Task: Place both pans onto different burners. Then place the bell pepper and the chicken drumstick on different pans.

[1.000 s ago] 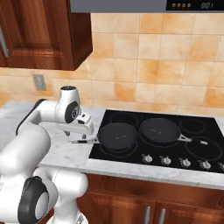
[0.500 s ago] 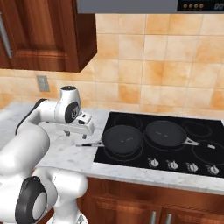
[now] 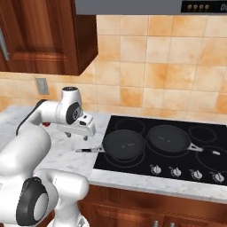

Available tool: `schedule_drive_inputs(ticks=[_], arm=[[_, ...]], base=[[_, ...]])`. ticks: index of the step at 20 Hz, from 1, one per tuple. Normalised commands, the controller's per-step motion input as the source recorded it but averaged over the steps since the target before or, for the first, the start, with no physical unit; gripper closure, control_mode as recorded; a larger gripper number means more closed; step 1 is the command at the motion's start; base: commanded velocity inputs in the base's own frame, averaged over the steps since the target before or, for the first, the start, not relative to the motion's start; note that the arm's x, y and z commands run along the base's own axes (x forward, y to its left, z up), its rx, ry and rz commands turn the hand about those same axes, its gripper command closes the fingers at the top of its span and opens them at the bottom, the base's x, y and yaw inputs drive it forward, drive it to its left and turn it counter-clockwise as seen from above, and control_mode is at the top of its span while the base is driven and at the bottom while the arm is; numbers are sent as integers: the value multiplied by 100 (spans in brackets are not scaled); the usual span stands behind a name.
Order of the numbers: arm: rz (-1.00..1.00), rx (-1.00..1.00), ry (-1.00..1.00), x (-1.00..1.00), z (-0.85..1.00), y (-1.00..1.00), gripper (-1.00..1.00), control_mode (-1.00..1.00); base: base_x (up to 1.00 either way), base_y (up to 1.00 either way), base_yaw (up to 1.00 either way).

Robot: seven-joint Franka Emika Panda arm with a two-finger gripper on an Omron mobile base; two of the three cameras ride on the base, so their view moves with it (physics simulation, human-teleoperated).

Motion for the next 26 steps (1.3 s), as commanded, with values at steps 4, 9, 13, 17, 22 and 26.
schedule_drive_inputs(ticks=[4, 9, 13, 17, 22, 26], arm=[[0, 0, 0, 0, 0, 0, -100, 100], [0, 0, 0, 0, 0, 0, -100, -100], [0, 0, 0, 6, -4, 9, -100, -100], [1, 0, 0, 32, -20, 59, -100, -100], [5, 0, 0, 38, -8, 80, -100, -100], [3, 1, 3, 19, -2, 65, -100, -100]], base=[[28, -1, 1], [4, 0, 0], [0, 0, 0], [0, 0, 0], [0, 0, 0], [0, 0, 0]])
